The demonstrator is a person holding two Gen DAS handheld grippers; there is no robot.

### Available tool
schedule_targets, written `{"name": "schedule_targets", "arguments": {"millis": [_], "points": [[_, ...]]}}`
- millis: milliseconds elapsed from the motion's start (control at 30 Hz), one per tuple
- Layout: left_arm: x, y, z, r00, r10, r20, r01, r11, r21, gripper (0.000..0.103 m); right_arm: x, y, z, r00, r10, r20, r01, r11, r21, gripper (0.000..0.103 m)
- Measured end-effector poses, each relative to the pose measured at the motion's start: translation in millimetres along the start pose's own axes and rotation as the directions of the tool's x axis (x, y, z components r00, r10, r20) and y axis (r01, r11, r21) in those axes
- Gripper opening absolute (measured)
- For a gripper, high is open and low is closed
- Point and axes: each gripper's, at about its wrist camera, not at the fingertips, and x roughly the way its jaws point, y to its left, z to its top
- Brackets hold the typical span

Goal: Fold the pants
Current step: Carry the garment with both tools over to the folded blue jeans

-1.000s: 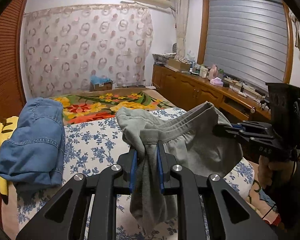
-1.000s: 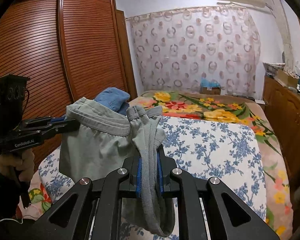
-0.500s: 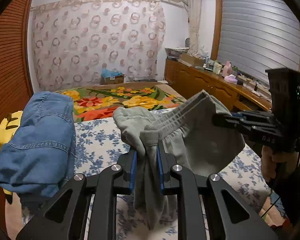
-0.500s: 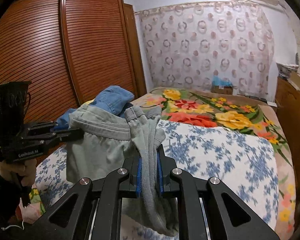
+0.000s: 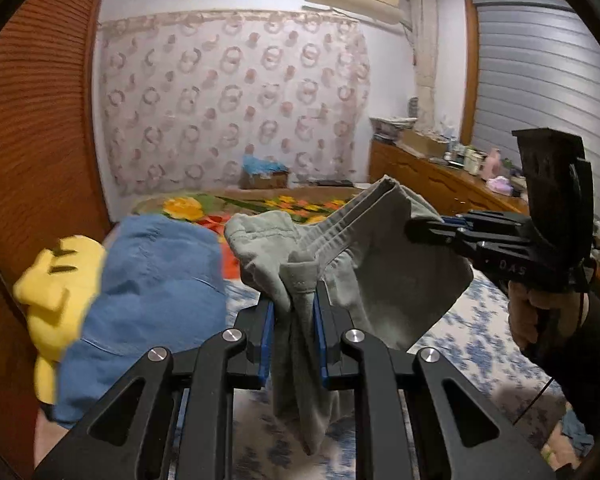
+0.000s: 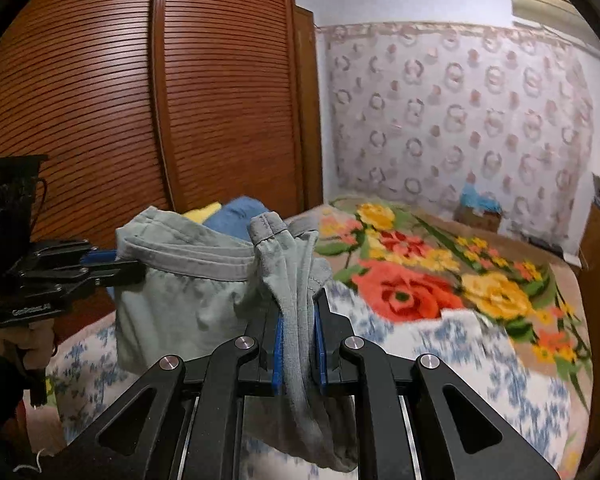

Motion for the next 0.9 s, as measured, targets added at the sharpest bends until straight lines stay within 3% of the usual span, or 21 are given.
{"name": "schedule_targets", "arguments": {"millis": [400, 900], "points": [[-30.0, 53.3, 13.4, 0.987, 0.146, 0.071, -0.142, 0.988, -0.062, 0.018, 81.7, -16.3, 39.1, 0.988, 0.141, 0.07, -0.14, 0.99, -0.016, 0.013], [-6.3, 104.7, -14.1, 0.963, 0.267, -0.017, -0.266, 0.947, -0.178, 0.018, 193.5, -15.6, 62.1, 0.976, 0.215, -0.025, -0.217, 0.972, -0.09, 0.013]]}}
